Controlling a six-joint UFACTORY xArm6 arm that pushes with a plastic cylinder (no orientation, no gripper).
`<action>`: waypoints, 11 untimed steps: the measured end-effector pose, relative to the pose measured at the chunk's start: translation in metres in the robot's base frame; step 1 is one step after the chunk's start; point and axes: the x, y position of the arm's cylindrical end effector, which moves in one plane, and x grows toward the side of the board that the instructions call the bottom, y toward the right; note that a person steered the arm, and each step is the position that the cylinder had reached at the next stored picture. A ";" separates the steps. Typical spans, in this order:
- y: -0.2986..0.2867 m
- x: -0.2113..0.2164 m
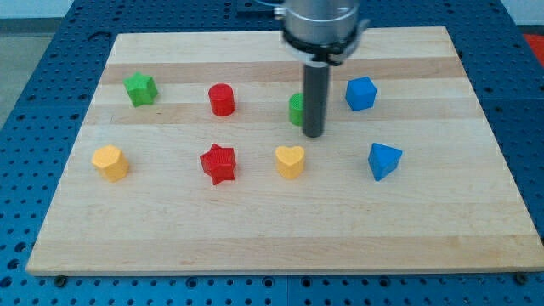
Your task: Push the green circle towards the center right of the board
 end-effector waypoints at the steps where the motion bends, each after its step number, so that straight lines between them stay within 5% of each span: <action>1: -0.017 0.000; 3: -0.109 -0.014; 5: -0.056 -0.044; 7: 0.033 -0.005; 11: 0.072 -0.014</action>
